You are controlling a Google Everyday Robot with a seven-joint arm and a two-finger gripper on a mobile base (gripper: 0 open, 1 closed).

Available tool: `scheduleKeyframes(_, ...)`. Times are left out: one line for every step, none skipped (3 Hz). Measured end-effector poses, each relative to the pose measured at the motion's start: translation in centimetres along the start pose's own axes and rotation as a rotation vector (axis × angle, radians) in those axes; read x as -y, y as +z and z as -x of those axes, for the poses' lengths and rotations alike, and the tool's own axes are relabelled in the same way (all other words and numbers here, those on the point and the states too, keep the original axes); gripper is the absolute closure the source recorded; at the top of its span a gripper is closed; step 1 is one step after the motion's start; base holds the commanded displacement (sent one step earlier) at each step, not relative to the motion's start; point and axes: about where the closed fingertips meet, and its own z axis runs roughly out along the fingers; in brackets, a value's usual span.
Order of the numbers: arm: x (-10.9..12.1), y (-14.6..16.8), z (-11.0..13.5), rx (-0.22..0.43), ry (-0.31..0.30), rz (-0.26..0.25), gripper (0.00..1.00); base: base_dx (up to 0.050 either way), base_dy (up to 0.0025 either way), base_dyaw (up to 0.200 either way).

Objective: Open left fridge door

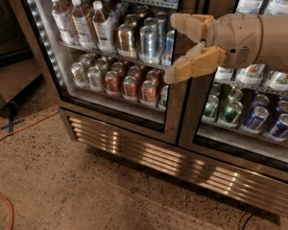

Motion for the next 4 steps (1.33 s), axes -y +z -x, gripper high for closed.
scheduleKeyframes(0.00, 0.00, 0.00, 0.000, 0.000, 0.000, 0.00, 0.036, 0.00015, -0.002)
scheduleKeyframes(0.00, 0.00, 0.00, 0.000, 0.000, 0.000, 0.00, 0.000, 0.00000, -0.198)
scheduleKeyframes(0.00, 0.01, 0.00, 0.000, 0.000, 0.000, 0.00, 0.000, -0.00006, 0.119)
scheduleKeyframes(0.00, 0.01, 0.00, 0.000, 0.000, 0.000, 0.00, 0.050, -0.00005, 0.001)
